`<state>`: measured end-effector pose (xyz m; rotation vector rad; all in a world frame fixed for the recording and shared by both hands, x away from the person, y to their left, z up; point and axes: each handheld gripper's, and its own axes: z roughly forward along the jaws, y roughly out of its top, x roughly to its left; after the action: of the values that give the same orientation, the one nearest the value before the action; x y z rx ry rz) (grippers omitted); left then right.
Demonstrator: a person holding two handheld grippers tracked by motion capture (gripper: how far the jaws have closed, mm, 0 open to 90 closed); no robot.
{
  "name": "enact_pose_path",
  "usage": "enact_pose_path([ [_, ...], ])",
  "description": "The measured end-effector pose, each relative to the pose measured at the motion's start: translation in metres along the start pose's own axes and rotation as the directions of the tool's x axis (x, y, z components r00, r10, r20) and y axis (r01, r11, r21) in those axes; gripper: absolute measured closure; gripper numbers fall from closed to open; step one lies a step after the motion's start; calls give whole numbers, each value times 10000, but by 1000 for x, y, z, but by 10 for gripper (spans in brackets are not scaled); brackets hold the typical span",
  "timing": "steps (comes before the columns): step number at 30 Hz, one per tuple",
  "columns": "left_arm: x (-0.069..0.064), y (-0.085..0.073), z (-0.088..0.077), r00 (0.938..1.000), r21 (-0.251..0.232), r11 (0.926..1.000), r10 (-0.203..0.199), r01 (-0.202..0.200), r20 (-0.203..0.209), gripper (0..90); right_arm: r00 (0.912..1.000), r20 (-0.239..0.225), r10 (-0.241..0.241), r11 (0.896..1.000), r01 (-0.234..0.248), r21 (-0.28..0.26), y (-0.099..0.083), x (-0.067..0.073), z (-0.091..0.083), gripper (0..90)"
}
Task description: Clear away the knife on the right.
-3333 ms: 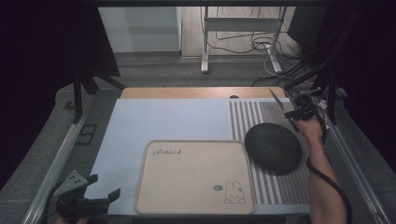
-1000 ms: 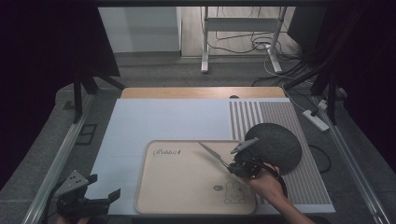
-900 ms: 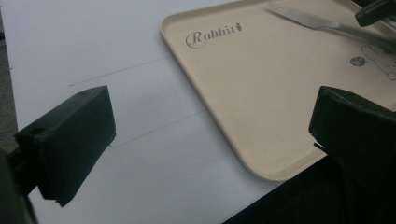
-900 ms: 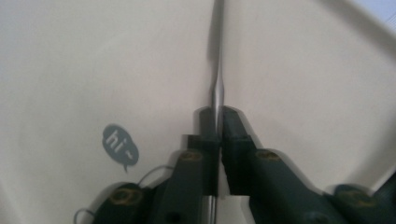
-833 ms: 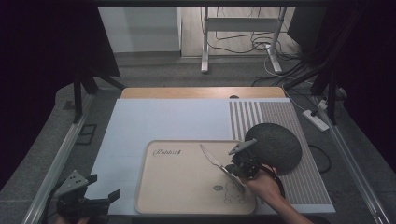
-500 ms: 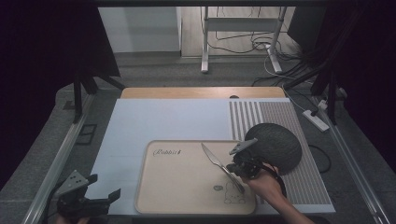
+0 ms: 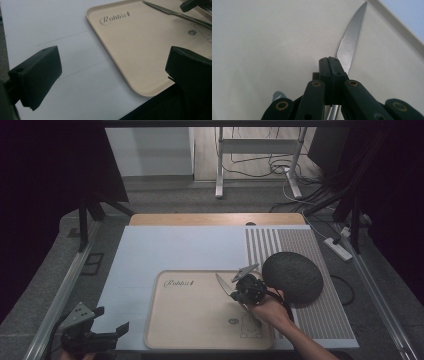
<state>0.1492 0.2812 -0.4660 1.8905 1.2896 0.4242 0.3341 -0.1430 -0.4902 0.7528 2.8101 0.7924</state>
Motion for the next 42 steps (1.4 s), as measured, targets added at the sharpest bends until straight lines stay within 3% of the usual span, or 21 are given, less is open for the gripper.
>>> enact_pose_path([
  [10,-1,0,0,10000,18,10000,27,-27,-19,9,9998,18,-174,9993,173,329,6,-1,19,898],
  [14,0,0,0,10000,4,10000,8,-8,-10,9,9984,212,-533,9972,521,530,8,0,29,898],
  [19,0,0,0,10000,-3,10000,11,-11,-5,9,9997,170,-160,9983,150,557,6,-9,27,899],
  [25,0,0,0,10000,-3,10000,14,-14,-6,9,9985,539,106,9973,-145,720,1,-16,23,900],
  [29,0,0,0,10000,4,10000,8,-8,4,9,9991,312,286,9969,-308,721,-2,-19,20,899],
  [31,0,0,0,10000,5,10000,29,-29,4,10,9992,344,186,9982,-206,569,0,-20,20,899],
  [32,0,0,0,10000,29,10000,37,-37,-4,10,9997,187,128,9998,-131,169,10,-21,21,898],
  [34,0,0,0,10000,23,10000,39,-39,-4,10,9998,198,45,10000,-47,71,15,-22,22,899],
  [35,0,0,0,10000,15,10000,31,-31,2,10,9994,289,-195,9998,196,-49,27,-24,29,899],
  [42,1,0,0,10000,-31,10000,-53,53,25,10,9997,174,-179,9998,179,-16,39,-33,51,899],
])
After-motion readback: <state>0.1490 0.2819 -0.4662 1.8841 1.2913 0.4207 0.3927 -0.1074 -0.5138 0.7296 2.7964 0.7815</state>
